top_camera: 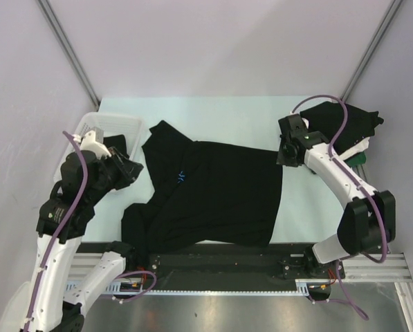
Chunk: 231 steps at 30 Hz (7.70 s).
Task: Fold and stack the t-shirts
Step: Flatten out the tshirt
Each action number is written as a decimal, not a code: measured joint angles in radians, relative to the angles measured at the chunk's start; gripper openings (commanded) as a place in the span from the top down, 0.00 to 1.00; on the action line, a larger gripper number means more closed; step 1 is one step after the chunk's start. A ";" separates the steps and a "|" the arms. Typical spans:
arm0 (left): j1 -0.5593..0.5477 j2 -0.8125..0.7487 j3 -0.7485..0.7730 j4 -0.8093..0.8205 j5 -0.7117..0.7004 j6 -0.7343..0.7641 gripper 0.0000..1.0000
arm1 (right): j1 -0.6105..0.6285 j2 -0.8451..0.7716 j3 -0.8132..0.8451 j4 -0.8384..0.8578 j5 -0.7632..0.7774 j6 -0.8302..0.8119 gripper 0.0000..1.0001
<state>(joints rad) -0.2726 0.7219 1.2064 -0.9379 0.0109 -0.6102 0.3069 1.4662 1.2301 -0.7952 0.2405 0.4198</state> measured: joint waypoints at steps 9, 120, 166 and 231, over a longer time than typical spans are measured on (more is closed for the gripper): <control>0.000 0.018 -0.001 0.067 0.068 0.018 0.73 | 0.001 0.177 -0.003 0.183 0.079 -0.102 0.69; 0.000 0.002 0.086 0.113 0.142 0.139 0.72 | -0.122 0.682 0.365 0.270 0.070 -0.325 0.69; 0.000 -0.054 0.077 0.119 0.153 0.113 0.71 | -0.115 0.603 0.373 0.135 -0.021 -0.321 0.69; 0.000 -0.027 0.069 0.114 0.151 0.116 0.70 | -0.112 0.714 0.440 0.156 -0.016 -0.412 0.77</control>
<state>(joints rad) -0.2726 0.6949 1.2758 -0.8234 0.1623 -0.4942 0.1951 2.1803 1.6699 -0.6392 0.2249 0.0074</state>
